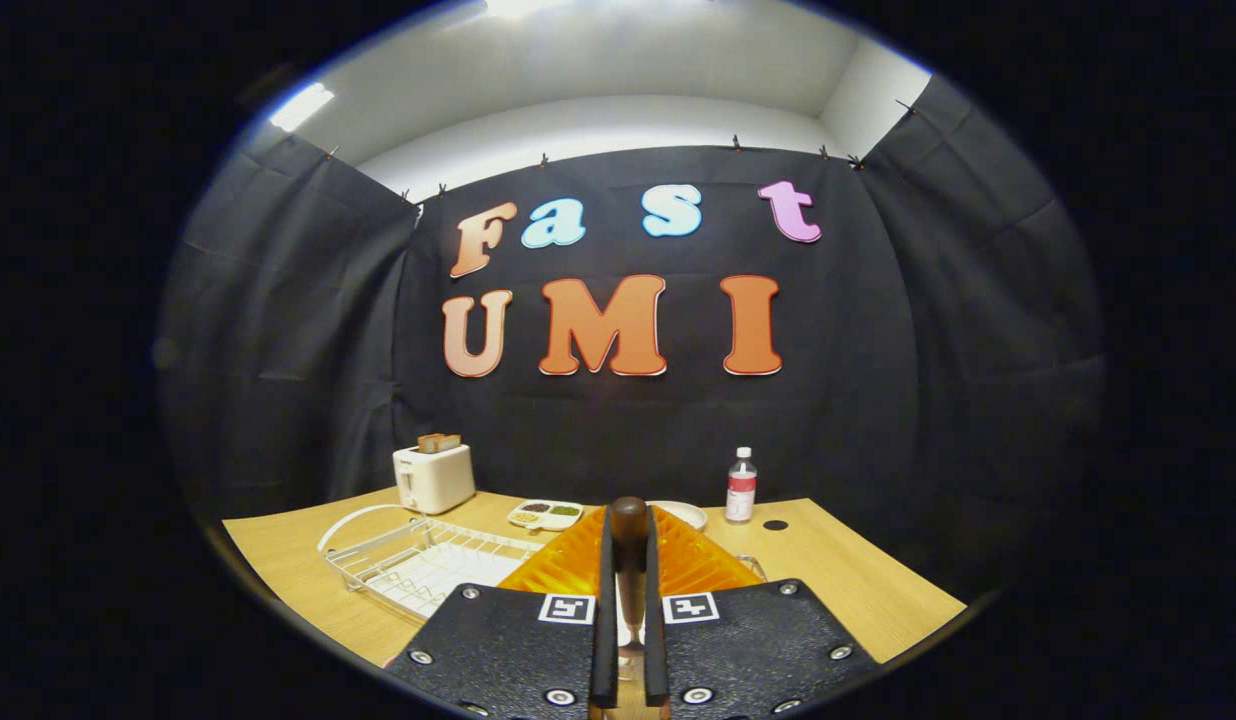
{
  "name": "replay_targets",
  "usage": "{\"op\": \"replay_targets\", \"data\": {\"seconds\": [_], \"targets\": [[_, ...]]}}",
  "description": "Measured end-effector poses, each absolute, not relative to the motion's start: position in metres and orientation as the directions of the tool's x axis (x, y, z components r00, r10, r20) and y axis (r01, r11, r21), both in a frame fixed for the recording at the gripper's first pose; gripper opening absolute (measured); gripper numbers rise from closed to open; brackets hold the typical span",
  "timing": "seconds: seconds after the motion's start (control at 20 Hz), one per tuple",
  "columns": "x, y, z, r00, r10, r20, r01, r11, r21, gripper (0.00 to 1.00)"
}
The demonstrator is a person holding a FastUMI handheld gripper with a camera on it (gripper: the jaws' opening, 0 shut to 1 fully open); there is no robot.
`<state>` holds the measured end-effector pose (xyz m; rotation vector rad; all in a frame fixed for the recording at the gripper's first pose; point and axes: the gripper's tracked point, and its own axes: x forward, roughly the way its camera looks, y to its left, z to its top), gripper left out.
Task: Take the plate from the dish rack, then take the spoon from the basket and place it into the plate.
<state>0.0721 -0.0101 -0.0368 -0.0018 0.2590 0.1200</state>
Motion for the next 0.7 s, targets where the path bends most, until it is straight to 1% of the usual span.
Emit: {"op": "replay_targets", "data": {"seconds": [0.35, 0.55, 0.7], "targets": [[0.040, 0.047, -0.062, 0.912, 0.272, -0.308, -0.254, 0.962, 0.098, 0.10], [0.028, 0.068, -0.078, 0.889, 0.319, -0.328, -0.309, 0.947, 0.085, 0.10], [0.021, 0.081, -0.089, 0.871, 0.350, -0.345, -0.333, 0.937, 0.111, 0.11]]}}
